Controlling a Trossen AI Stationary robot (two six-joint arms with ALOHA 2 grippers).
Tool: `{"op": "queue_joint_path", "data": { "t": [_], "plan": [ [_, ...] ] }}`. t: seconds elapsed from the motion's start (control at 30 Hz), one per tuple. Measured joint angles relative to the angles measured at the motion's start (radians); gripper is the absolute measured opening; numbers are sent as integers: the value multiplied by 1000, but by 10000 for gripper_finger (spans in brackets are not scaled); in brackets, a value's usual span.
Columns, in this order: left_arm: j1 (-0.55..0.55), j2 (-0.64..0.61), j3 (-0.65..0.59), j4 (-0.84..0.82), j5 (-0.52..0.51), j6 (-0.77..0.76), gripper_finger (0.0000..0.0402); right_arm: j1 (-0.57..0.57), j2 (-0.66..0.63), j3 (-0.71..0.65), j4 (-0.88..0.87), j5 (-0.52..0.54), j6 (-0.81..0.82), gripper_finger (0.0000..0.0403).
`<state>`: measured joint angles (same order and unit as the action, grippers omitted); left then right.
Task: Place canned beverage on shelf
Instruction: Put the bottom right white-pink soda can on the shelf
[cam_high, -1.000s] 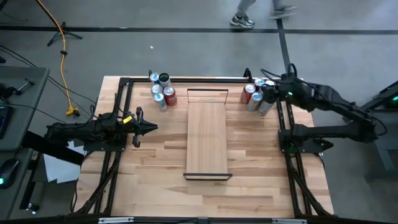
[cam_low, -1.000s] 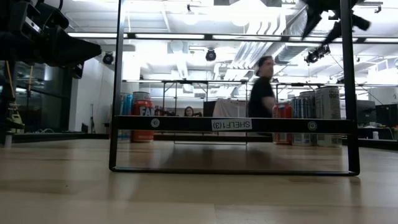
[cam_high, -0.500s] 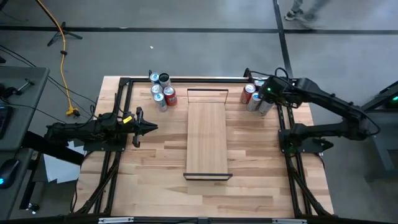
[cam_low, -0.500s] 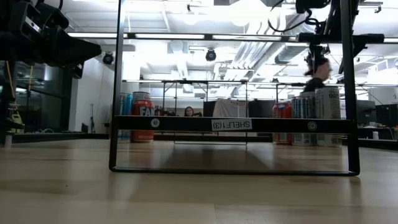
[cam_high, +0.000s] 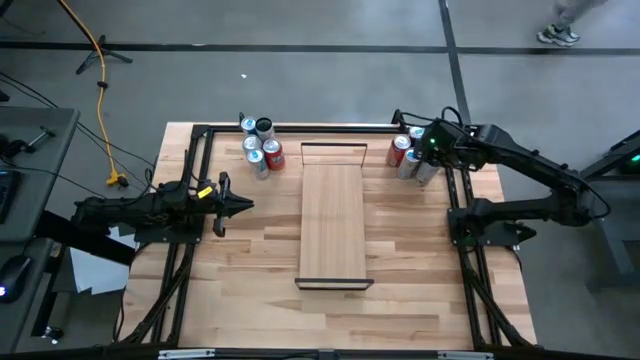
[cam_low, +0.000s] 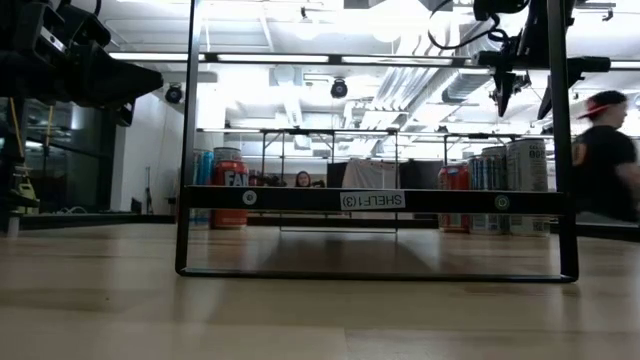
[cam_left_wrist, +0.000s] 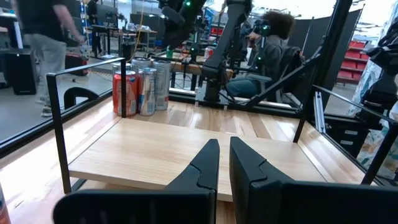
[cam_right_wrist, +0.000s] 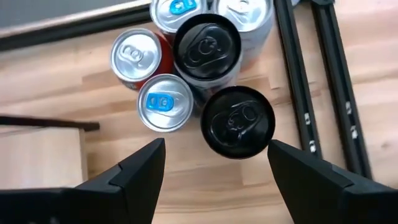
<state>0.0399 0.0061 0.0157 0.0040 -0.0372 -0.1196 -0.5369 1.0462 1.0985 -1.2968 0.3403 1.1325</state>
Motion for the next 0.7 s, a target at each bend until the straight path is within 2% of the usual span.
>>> {"op": "queue_joint_path", "data": {
  "t": [0.2,0.5,0.7],
  "plan": [
    [0,0,0,0,0,0,0,0,0,0,0,-41,-117,271],
    [0,0,0,0,0,0,0,0,0,0,-5,-54,-128,272],
    [0,0,0,0,0,0,0,1,0,0,-23,-35,-146,308]
  ]
}}
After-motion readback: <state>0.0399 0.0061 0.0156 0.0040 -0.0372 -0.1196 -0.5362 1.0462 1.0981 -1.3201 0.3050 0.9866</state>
